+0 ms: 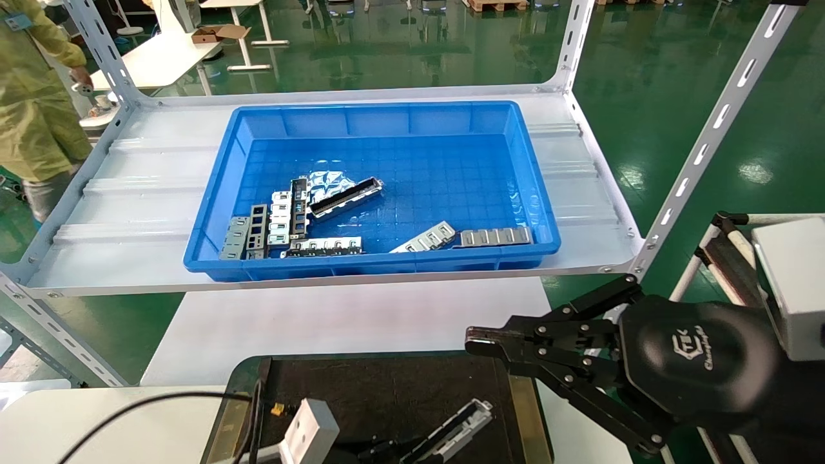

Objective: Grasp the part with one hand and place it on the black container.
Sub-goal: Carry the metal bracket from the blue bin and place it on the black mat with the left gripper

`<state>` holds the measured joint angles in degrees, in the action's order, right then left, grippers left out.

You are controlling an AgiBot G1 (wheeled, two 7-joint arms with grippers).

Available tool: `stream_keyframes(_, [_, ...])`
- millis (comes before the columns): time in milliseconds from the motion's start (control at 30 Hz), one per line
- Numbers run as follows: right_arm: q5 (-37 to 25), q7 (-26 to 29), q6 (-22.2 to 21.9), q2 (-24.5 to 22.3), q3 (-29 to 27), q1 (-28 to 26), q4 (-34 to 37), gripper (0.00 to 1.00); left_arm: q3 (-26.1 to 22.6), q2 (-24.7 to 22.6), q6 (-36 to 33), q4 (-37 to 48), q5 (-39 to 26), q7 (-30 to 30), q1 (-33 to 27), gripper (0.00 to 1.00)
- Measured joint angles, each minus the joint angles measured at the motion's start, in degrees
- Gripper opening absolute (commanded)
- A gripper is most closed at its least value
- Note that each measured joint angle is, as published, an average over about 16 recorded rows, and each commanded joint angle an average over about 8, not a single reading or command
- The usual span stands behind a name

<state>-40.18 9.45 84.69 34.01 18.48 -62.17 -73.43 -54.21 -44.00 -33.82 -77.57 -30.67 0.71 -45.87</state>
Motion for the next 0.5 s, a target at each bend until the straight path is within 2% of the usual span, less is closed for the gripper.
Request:
stream_keyframes(233, [0.01,-0.01,-0.01,-0.01,0.01,0.0,0.0,0.0,2.65,-4.87,11.09,-0.15,3.22,1.77,6.75,0.0])
stream_keyframes(500, [0.02,-0.01,-0.01,-0.01,0.03,-0.01,0.0,0.0,5.02,-11.56,23.45,-0.12,5.36,2.11,10.35,0.0])
